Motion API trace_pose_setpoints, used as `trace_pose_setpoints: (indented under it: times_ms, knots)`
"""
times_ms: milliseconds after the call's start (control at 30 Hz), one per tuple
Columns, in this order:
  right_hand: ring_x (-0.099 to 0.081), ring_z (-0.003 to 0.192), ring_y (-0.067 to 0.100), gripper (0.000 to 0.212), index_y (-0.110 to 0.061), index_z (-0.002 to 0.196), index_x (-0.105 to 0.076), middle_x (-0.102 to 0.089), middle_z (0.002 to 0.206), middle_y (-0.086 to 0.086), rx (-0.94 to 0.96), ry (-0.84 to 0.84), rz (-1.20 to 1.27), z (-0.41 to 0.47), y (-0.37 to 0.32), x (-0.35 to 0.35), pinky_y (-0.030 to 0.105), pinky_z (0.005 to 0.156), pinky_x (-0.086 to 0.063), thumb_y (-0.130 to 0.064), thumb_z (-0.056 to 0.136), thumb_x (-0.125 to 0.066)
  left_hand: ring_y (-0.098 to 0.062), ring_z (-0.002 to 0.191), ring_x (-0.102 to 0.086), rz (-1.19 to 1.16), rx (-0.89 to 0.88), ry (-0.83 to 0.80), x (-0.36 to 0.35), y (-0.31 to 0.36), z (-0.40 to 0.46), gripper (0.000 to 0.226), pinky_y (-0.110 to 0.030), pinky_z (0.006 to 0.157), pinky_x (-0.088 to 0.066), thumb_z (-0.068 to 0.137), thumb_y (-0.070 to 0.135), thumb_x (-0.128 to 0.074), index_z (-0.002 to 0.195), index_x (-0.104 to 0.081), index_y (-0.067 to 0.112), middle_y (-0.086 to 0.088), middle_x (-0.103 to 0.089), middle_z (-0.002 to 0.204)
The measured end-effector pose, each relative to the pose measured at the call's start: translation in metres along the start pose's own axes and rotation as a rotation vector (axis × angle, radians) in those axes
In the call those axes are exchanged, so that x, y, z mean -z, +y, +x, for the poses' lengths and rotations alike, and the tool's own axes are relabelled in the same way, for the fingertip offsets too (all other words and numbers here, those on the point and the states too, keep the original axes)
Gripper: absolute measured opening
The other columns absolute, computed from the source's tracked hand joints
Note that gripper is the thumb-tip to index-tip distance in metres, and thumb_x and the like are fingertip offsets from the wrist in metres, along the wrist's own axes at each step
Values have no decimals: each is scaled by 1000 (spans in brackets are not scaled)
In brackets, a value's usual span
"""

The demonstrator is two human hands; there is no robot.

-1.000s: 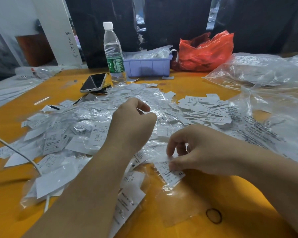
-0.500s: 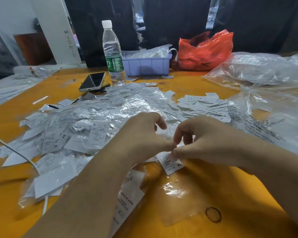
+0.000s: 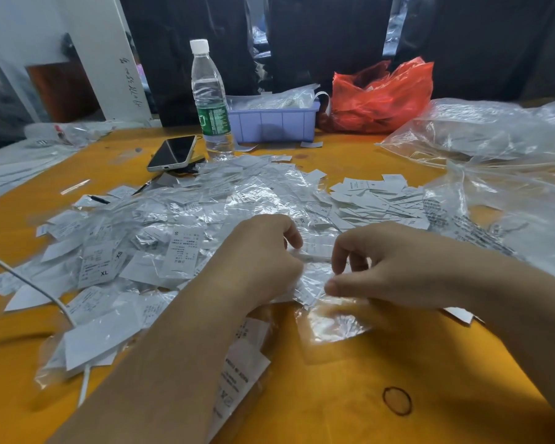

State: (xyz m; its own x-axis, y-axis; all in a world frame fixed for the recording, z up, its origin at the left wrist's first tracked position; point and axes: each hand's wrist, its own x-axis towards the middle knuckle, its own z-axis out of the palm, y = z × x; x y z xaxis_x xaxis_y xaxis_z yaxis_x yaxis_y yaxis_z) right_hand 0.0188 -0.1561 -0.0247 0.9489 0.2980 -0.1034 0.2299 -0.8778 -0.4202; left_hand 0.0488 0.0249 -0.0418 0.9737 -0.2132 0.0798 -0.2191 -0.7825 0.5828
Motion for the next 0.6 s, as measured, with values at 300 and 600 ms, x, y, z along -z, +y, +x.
trace_pose_setpoints:
  times_ms: [300, 600]
  knots:
    - [-55, 73, -8, 11, -32, 77, -65, -63, 75, -15, 25, -13, -34, 0, -1, 0, 18, 56, -41, -37, 83, -73, -14, 95, -56, 83, 27, 70, 0, 2, -1, 32, -31, 72, -51, 82, 5, -58, 92, -64, 35, 7, -57, 101]
    - [-65, 66, 25, 11, -20, 73, -64, -70, 71, -3, 0, 266, 233, 2, 1, 12, 39, 58, -53, -13, 82, -66, -20, 105, -50, 52, -63, 232, 4, 16, -5, 18, -47, 94, -45, 86, 19, -54, 96, -67, 29, 4, -58, 104]
